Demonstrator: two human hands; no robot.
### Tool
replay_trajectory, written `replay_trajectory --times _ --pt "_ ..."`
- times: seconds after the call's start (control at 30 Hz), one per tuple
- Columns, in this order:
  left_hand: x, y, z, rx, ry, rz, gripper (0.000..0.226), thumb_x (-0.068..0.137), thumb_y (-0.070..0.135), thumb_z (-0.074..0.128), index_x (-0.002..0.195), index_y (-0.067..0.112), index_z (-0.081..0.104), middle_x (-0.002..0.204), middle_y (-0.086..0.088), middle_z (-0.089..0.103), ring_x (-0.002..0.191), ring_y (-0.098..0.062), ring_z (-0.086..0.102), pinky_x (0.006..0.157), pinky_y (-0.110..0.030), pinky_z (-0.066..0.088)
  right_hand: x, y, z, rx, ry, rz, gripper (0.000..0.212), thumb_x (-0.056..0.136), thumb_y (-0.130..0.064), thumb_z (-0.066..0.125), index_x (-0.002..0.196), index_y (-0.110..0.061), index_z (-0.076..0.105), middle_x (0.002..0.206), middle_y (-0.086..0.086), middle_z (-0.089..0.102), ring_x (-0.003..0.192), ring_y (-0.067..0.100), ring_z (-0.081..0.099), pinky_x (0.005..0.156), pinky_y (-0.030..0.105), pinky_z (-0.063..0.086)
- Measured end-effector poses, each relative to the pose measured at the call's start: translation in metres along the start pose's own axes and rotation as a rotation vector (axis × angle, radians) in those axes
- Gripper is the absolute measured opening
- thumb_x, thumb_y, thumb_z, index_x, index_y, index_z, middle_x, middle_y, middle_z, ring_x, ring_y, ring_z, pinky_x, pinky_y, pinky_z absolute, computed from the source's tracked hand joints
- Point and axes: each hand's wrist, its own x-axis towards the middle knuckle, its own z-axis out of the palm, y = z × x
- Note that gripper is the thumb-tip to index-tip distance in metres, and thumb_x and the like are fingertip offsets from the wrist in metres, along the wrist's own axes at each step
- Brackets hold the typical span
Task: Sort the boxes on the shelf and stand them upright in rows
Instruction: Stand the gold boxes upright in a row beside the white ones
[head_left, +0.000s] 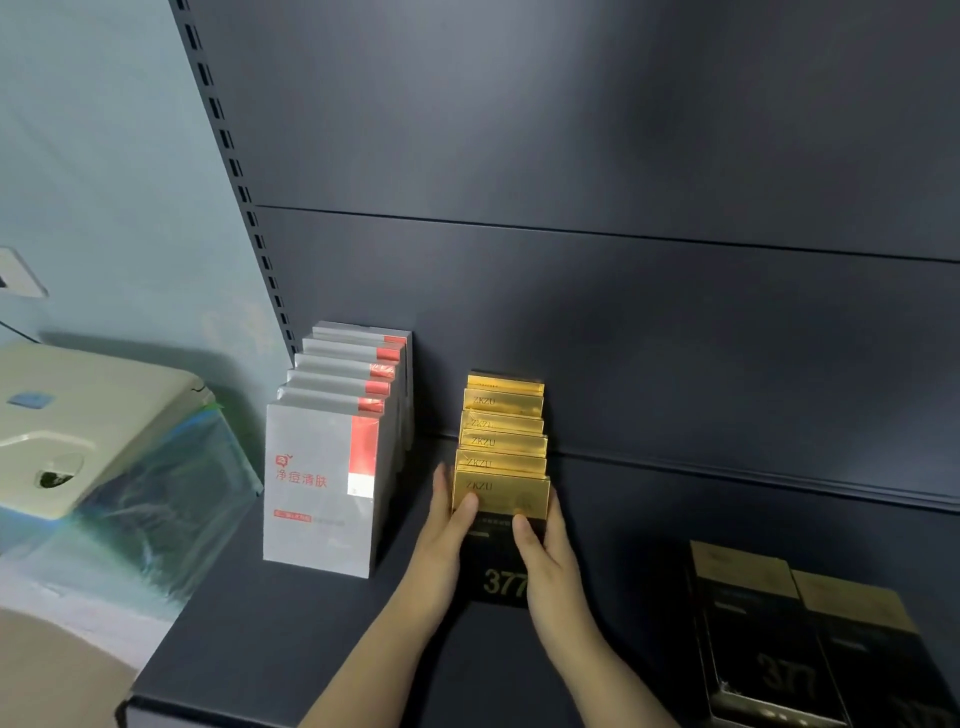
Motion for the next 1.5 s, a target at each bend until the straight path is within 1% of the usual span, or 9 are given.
replay_trajectory --times 0.17,0.43,0.6,0.7,1.0,1.13,1.3,1.4,1.5 --pt "0.007 0.002 -0.002 -0.003 0.012 0.034 0.057 0.087 0.048 0.055 0.139 0.028 0.046 0.129 0.008 0.064 0.121 -0.009 0.059 0.095 -0.025 0.046 0.010 0.000 -0.001 0.108 -0.040 0.031 0.071 0.079 -0.049 0.062 0.145 -0.037 0.037 0.134 -0.013 0.059 0.125 0.008 0.054 0.110 0.042 0.041" --pt "0.012 0.001 -0.006 0.026 0.004 0.037 0.050 0.090 0.038 0.048 0.139 0.027 0.046 0.125 0.014 0.066 0.118 -0.002 0.059 0.088 -0.009 0.046 0.016 0.002 0.002 0.082 -0.032 0.045 0.078 0.073 -0.036 0.070 0.144 -0.033 0.038 0.130 -0.013 0.060 0.123 0.007 0.055 0.103 0.032 0.045" --pt "0.020 0.013 -0.015 0.054 -0.030 0.020 0.062 0.084 0.047 0.054 0.141 0.026 0.043 0.129 0.007 0.064 0.121 -0.008 0.059 0.089 -0.013 0.049 0.024 -0.008 -0.001 0.048 -0.049 0.070 0.117 0.053 -0.061 0.082 0.151 -0.034 0.025 0.136 -0.007 0.057 0.127 0.015 0.053 0.109 0.049 0.042" --pt "0.024 0.014 -0.016 0.082 -0.059 0.011 0.054 0.089 0.041 0.049 0.139 0.023 0.046 0.127 0.008 0.065 0.121 -0.008 0.058 0.090 -0.012 0.047 0.031 -0.009 -0.002 0.024 -0.094 0.083 0.126 0.043 -0.070 0.083 0.150 -0.031 0.028 0.133 -0.007 0.060 0.124 0.013 0.056 0.109 0.047 0.042" --pt "0.023 0.014 -0.013 0.045 -0.071 0.040 0.052 0.089 0.036 0.046 0.137 0.017 0.046 0.118 0.014 0.069 0.112 -0.002 0.062 0.085 -0.009 0.047 0.032 -0.008 -0.002 0.020 -0.105 0.059 0.115 0.051 -0.057 0.086 0.149 -0.030 0.031 0.131 -0.009 0.061 0.123 0.010 0.056 0.109 0.046 0.043" --pt "0.019 0.017 -0.014 0.054 -0.049 0.001 0.084 0.078 0.061 0.060 0.149 0.024 0.033 0.132 0.013 0.062 0.119 -0.001 0.058 0.089 -0.012 0.048 0.028 -0.016 -0.004 0.026 -0.117 0.067 0.122 0.049 -0.065 0.084 0.151 -0.037 0.022 0.138 -0.011 0.055 0.129 0.011 0.051 0.111 0.047 0.040" --pt "0.021 0.044 -0.003 0.353 0.289 0.063 0.071 0.098 0.033 0.053 0.156 0.031 0.013 0.159 0.010 0.026 0.142 -0.008 0.031 0.111 -0.028 0.030 0.022 -0.034 -0.021 0.084 -0.020 0.058 0.118 0.065 -0.051 0.080 0.154 -0.037 0.004 0.159 -0.010 0.022 0.139 0.007 0.028 0.115 0.037 0.028" --pt "0.025 0.074 0.013 0.439 0.410 0.248 0.062 0.094 0.020 0.060 0.149 0.030 0.031 0.149 0.016 0.037 0.135 -0.001 0.032 0.109 -0.027 0.031 0.024 -0.048 -0.033 0.029 0.097 0.026 0.100 0.080 -0.049 0.067 0.154 -0.035 0.002 0.163 -0.010 0.007 0.148 0.010 0.011 0.117 0.035 0.017" --pt "0.021 0.102 0.043 0.407 0.412 0.388 0.054 0.091 0.008 0.061 0.136 0.030 0.043 0.128 0.017 0.050 0.117 0.003 0.049 0.096 -0.016 0.041 0.023 -0.062 -0.047 0.033 0.218 -0.022 0.086 0.090 -0.042 0.062 0.155 -0.027 0.008 0.163 -0.006 0.011 0.148 0.010 0.014 0.114 0.028 0.018"
